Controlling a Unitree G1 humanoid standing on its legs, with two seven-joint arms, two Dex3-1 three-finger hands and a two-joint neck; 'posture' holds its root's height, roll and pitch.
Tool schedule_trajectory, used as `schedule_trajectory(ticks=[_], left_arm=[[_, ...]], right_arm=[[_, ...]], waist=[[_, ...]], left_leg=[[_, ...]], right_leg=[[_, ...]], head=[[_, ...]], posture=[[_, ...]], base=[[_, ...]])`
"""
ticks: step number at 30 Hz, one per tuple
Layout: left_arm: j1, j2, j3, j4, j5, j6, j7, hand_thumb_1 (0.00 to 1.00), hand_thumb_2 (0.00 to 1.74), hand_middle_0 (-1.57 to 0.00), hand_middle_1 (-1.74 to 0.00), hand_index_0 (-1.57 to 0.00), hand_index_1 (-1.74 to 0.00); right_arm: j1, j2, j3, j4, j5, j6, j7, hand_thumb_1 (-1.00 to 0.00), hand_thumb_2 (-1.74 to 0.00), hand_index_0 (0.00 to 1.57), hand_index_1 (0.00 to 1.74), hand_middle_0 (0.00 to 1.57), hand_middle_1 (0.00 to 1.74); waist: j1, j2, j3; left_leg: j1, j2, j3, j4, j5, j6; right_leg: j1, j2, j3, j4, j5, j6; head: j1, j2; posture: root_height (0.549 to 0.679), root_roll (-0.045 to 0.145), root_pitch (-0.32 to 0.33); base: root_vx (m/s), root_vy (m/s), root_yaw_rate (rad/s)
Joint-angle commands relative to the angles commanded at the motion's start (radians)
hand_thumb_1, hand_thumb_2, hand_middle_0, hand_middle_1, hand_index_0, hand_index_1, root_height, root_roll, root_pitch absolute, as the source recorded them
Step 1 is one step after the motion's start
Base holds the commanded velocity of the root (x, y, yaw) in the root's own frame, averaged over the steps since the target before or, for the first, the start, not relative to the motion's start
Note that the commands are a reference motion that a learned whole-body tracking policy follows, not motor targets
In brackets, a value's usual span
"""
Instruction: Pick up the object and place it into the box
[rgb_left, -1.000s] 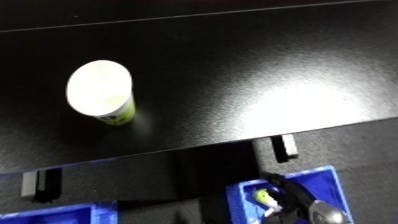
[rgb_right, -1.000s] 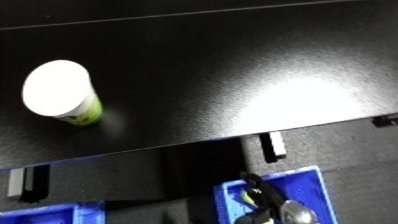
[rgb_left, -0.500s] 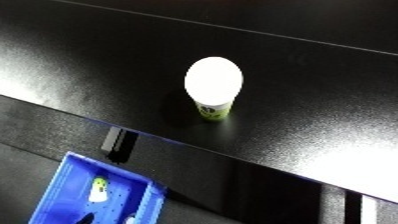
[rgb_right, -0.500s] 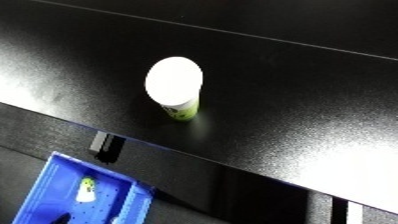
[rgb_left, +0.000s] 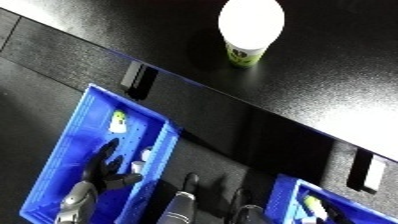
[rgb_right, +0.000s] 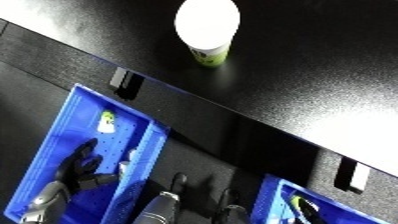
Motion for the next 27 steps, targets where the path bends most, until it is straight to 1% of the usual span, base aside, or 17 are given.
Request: schedule_trajectory(ticks=[1,2,3,7,9,12,14,15,16,17,18,19,21,22,24,27], left_arm=[[0.001,0.002,-0.006,-0.011,0.006,0.009,-0.028,0.0,0.0,0.0,0.0,0.0,0.0],[0.001,0.002,-0.006,-0.011,0.006,0.009,-0.028,0.0,0.0,0.0,0.0,0.0,0.0],[0.005,0.01,-0.023,-0.047,0.005,0.041,-0.132,0.0,0.0,0.0,0.0,0.0,0.0],[0.015,0.045,-0.084,-0.157,0.012,0.115,-0.383,0.0,0.0,0.0,0.0,0.0,0.0],[0.015,0.08,-0.131,-0.243,0.015,0.152,-0.48,0.0,0.0,0.0,0.0,0.0,0.0],[0.0,0.157,-0.216,-0.426,-0.013,0.237,-0.585,0.0,0.0,0.0,0.0,0.0,0.0],[-0.028,0.202,-0.27,-0.535,-0.044,0.292,-0.623,0.0,0.0,0.0,0.0,0.0,0.0],[-0.028,0.202,-0.27,-0.535,-0.044,0.292,-0.623,0.0,0.0,0.0,0.0,0.0,0.0],[-0.053,0.244,-0.306,-0.655,-0.082,0.353,-0.647,0.0,0.0,0.0,0.0,0.0,0.0],[-0.053,0.244,-0.306,-0.655,-0.082,0.353,-0.647,0.0,0.0,0.0,0.0,0.0,0.0],[-0.07,0.287,-0.323,-0.8,-0.146,0.433,-0.674,0.0,0.0,0.0,0.0,0.0,0.0],[-0.072,0.307,-0.324,-0.882,-0.187,0.48,-0.688,0.0,0.0,0.0,0.0,0.0,0.0],[-0.084,0.332,-0.323,-1.023,-0.284,0.558,-0.719,0.0,0.0,0.0,0.0,0.0,0.0],[-0.088,0.337,-0.321,-1.081,-0.336,0.586,-0.73,0.0,0.0,0.0,0.0,0.0,0.0],[-0.096,0.331,-0.313,-1.174,-0.446,0.623,-0.733,0.0,0.0,0.0,0.0,0.0,0.0],[-0.103,0.286,-0.284,-1.253,-0.634,0.646,-0.688,0.0,0.0,0.0,0.0,0.0,0.0]], right_arm=[[0.002,-0.002,-0.001,-0.001,-0.001,0.0,0.0,0.0,0.0,0.0,0.0,0.0,0.0],[0.002,-0.002,-0.001,-0.001,-0.001,0.0,0.0,0.0,0.0,0.0,0.0,0.0,0.0],[0.007,-0.007,-0.006,-0.006,-0.007,0.0,0.001,0.0,0.0,0.0,0.0,0.0,0.0],[0.021,-0.024,-0.019,-0.019,-0.024,-0.001,0.007,0.0,0.0,0.0,0.0,0.0,0.0],[0.025,-0.034,-0.022,-0.026,-0.026,0.002,0.006,0.0,0.0,0.0,0.0,0.0,0.0],[0.027,-0.048,-0.021,-0.036,-0.015,0.007,0.002,0.0,0.0,0.0,0.0,0.0,0.0],[0.026,-0.054,-0.016,-0.038,0.001,0.01,0.001,0.0,0.0,0.0,0.0,0.0,0.0],[0.026,-0.054,-0.016,-0.038,0.001,0.01,0.001,0.0,0.0,0.0,0.0,0.0,0.0],[0.028,-0.058,-0.011,-0.04,0.024,0.012,0.0,0.0,0.0,0.0,0.0,0.0,0.0],[0.028,-0.058,-0.011,-0.04,0.024,0.012,0.0,0.0,0.0,0.0,0.0,0.0,0.0],[0.031,-0.06,-0.007,-0.042,0.051,0.012,-0.002,0.0,0.0,0.0,0.0,0.0,0.0],[0.033,-0.061,-0.006,-0.044,0.063,0.012,-0.003,0.0,0.0,0.0,0.0,0.0,0.0],[0.038,-0.061,-0.004,-0.047,0.086,0.011,-0.005,0.0,0.0,0.0,0.0,0.0,0.0],[0.04,-0.061,-0.004,-0.047,0.094,0.011,-0.005,0.0,0.0,0.0,0.0,0.0,0.0],[0.042,-0.06,-0.003,-0.043,0.107,0.009,-0.005,0.0,0.0,0.0,0.0,0.0,0.0],[0.041,-0.052,-0.007,-0.026,0.121,0.004,0.0,0.0,0.0,0.0,0.0,0.0,0.0]], waist=[[-0.001,0.001,0.0],[-0.001,0.001,0.0],[-0.002,0.006,0.001],[-0.004,0.019,0.006],[-0.004,0.026,0.01],[-0.003,0.036,0.016],[0.0,0.039,0.019],[0.0,0.039,0.019],[0.005,0.041,0.021],[0.005,0.041,0.021],[0.014,0.041,0.023],[0.018,0.04,0.024],[0.025,0.039,0.025],[0.028,0.038,0.026],[0.034,0.037,0.025],[0.043,0.034,0.021]], left_leg=[[0.001,0.0,0.0,0.0,-0.001,0.0002],[0.001,0.0,0.0,0.0,-0.001,0.0002],[0.003,-0.001,0.001,0.0,-0.003,0.0008],[0.006,-0.002,0.005,-0.002,-0.008,0.0035],[0.005,-0.004,0.007,-0.001,-0.012,0.0053],[0.003,-0.006,0.007,0.001,-0.018,0.0073],[0.0,-0.01,0.004,0.003,-0.021,0.008],[0.0,-0.01,0.004,0.003,-0.021,0.008],[-0.003,-0.014,-0.001,0.005,-0.023,0.0085],[-0.003,-0.014,-0.001,0.005,-0.023,0.0085],[-0.006,-0.017,-0.007,0.007,-0.025,0.0087],[-0.007,-0.019,-0.011,0.008,-0.026,0.0086],[-0.011,-0.022,-0.017,0.009,-0.028,0.0085],[-0.012,-0.024,-0.02,0.009,-0.028,0.0083],[-0.015,-0.028,-0.024,0.01,-0.03,0.0078],[-0.016,-0.031,-0.029,0.008,-0.032,0.0071]], right_leg=[[0.001,-0.0001,0.001,0.0,0.0,0.0005],[0.001,-0.0001,0.001,0.0,0.0,0.0005],[0.001,-0.0004,0.003,-0.002,0.001,0.0022],[0.002,-0.0034,0.007,-0.005,0.005,0.0096],[0.001,-0.0065,0.007,-0.004,0.007,0.0147],[0.0,-0.0128,0.006,-0.006,0.011,0.0232],[0.002,-0.0178,0.002,-0.009,0.015,0.0286],[0.002,-0.0178,0.002,-0.009,0.015,0.0286],[0.005,-0.023,-0.003,-0.011,0.019,0.0333],[0.005,-0.023,-0.003,-0.011,0.019,0.0333],[0.008,-0.0283,-0.01,-0.015,0.024,0.0369],[0.01,-0.0305,-0.013,-0.016,0.026,0.0381],[0.012,-0.0344,-0.019,-0.019,0.029,0.039],[0.013,-0.0358,-0.021,-0.02,0.031,0.0386],[0.013,-0.0382,-0.025,-0.02,0.032,0.0367],[0.012,-0.0408,-0.028,-0.019,0.032,0.033]], head=[[-0.003,0.007],[-0.003,0.007],[-0.009,0.026],[-0.012,0.061],[-0.008,0.08],[0.012,0.108],[0.038,0.126],[0.038,0.126],[0.065,0.14],[0.065,0.14],[0.099,0.155],[0.112,0.162],[0.14,0.175],[0.152,0.179],[0.174,0.191],[0.203,0.206]], posture=[[0.642,0.041,-0.076],[0.642,0.041,-0.076],[0.642,0.041,-0.076],[0.643,0.04,-0.075],[0.643,0.04,-0.074],[0.643,0.039,-0.072],[0.644,0.039,-0.071],[0.644,0.039,-0.071],[0.645,0.038,-0.07],[0.645,0.038,-0.07],[0.645,0.037,-0.07],[0.646,0.036,-0.069],[0.646,0.035,-0.069],[0.646,0.035,-0.068],[0.647,0.035,-0.068],[0.647,0.035,-0.066]], base=[[0.015,0.021,-0.025],[0.015,0.021,-0.025],[0.008,0.03,-0.044],[0.001,0.036,-0.047],[-0.007,0.041,-0.03],[-0.013,0.024,0.007],[-0.013,-0.008,0.074],[-0.013,-0.014,0.09],[-0.005,-0.035,0.121],[-0.005,-0.035,0.121],[0.0,-0.054,0.14],[0.002,-0.058,0.133],[0.001,-0.061,0.133],[0.0,-0.048,0.115],[0.001,-0.042,0.108],[0.005,-0.037,0.084]])
